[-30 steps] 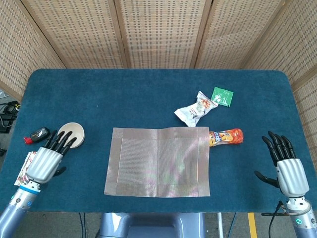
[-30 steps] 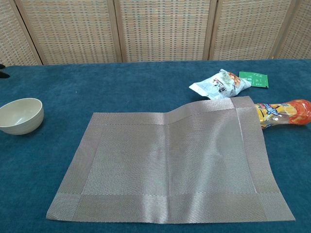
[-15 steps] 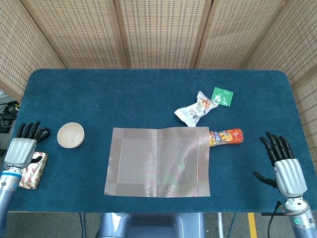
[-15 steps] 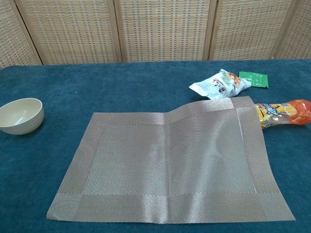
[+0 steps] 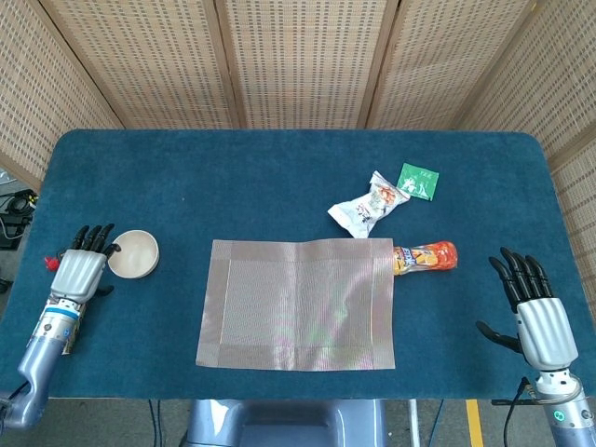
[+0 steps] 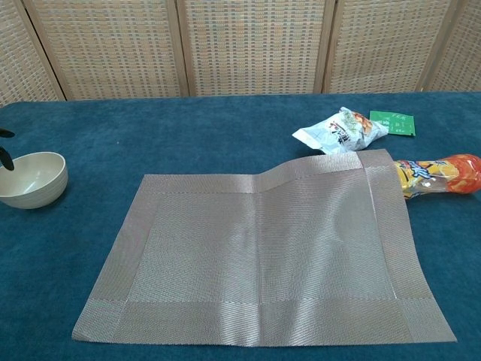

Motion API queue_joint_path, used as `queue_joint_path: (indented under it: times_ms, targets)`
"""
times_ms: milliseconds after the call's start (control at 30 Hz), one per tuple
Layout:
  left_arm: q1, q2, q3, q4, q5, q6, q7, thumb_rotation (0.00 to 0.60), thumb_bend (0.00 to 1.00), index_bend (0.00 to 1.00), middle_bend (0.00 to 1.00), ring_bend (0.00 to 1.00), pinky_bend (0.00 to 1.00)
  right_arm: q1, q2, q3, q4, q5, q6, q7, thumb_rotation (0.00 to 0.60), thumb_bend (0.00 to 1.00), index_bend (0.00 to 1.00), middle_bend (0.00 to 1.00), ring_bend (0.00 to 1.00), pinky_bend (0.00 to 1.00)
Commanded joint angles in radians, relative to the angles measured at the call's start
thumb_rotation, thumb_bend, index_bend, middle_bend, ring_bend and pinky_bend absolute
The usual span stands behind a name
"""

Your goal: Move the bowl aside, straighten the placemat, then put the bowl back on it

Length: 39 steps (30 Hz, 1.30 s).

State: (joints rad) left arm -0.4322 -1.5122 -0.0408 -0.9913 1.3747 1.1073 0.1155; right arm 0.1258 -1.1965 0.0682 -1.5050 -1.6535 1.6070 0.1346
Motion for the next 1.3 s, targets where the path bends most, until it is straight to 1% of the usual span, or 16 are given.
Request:
queue_joint_path:
  times_ms: [33, 100, 167, 233, 333, 433, 533, 600, 800, 933, 1033, 1300]
  targets:
    - [-0.012, -0.028, -0.007, 0.009, -0.006, -0.018, 0.014, 0.600, 0.03, 0.34, 0.00, 0.00, 0.00, 0.000, 0.001, -0.001, 0.000, -0.001, 0.001, 0.002, 0.600, 0.18, 0.00, 0.00, 0.00, 0.00]
    - [-0.017, -0.042, -0.008, 0.014, -0.008, -0.026, 0.018, 0.600, 0.06, 0.38, 0.00, 0.00, 0.00, -0.001, 0.002, -0.001, -0.001, -0.002, 0.002, 0.003, 0.600, 0.18, 0.00, 0.00, 0.00, 0.00]
    - [-0.024, -0.060, -0.010, 0.023, -0.006, -0.032, 0.027, 0.600, 0.09, 0.43, 0.00, 0.00, 0.00, -0.002, 0.003, -0.001, -0.001, -0.001, 0.003, 0.005, 0.600, 0.18, 0.00, 0.00, 0.00, 0.00]
    - [-0.029, -0.077, -0.011, 0.036, -0.002, -0.031, 0.037, 0.600, 0.15, 0.54, 0.00, 0.00, 0.00, -0.002, 0.004, -0.001, -0.002, 0.000, 0.003, 0.008, 0.600, 0.18, 0.00, 0.00, 0.00, 0.00]
    - [-0.032, -0.094, -0.014, 0.042, 0.007, -0.017, 0.038, 0.600, 0.22, 0.66, 0.00, 0.00, 0.00, -0.002, 0.006, -0.001, -0.002, 0.001, 0.003, 0.010, 0.600, 0.18, 0.00, 0.00, 0.00, 0.00]
    - [-0.032, -0.103, -0.015, 0.047, 0.015, -0.004, 0.033, 0.600, 0.30, 0.71, 0.00, 0.00, 0.00, -0.002, 0.006, -0.001, -0.002, 0.000, 0.004, 0.012, 0.600, 0.18, 0.00, 0.00, 0.00, 0.00]
    - [-0.030, -0.105, -0.013, 0.048, 0.020, 0.003, 0.032, 0.600, 0.38, 0.72, 0.00, 0.00, 0.00, -0.002, 0.006, -0.002, -0.002, -0.001, 0.003, 0.013, 0.600, 0.18, 0.00, 0.00, 0.00, 0.00]
    - [-0.027, -0.104, -0.013, 0.047, 0.023, 0.009, 0.028, 0.600, 0.41, 0.73, 0.00, 0.00, 0.00, -0.003, 0.006, -0.003, -0.002, -0.004, 0.005, 0.013, 0.600, 0.18, 0.00, 0.00, 0.00, 0.00]
    - [-0.023, -0.096, -0.014, 0.038, 0.027, 0.018, 0.022, 0.600, 0.41, 0.73, 0.00, 0.00, 0.00, -0.004, 0.007, -0.004, -0.003, -0.005, 0.007, 0.014, 0.600, 0.18, 0.00, 0.00, 0.00, 0.00]
    - [-0.033, -0.068, -0.013, -0.031, 0.066, 0.060, 0.042, 0.600, 0.41, 0.73, 0.00, 0.00, 0.00, -0.004, 0.008, -0.003, -0.006, -0.004, 0.007, 0.014, 0.600, 0.18, 0.00, 0.00, 0.00, 0.00]
    - [-0.049, -0.048, -0.018, -0.105, 0.094, 0.082, 0.077, 0.600, 0.41, 0.73, 0.00, 0.00, 0.00, -0.006, 0.010, -0.003, -0.007, -0.005, 0.010, 0.017, 0.600, 0.18, 0.00, 0.00, 0.00, 0.00]
    - [-0.093, -0.035, -0.027, -0.255, 0.134, 0.080, 0.169, 0.600, 0.41, 0.72, 0.00, 0.00, 0.00, -0.008, 0.016, -0.001, -0.009, -0.003, 0.016, 0.029, 0.600, 0.18, 0.00, 0.00, 0.00, 0.00]
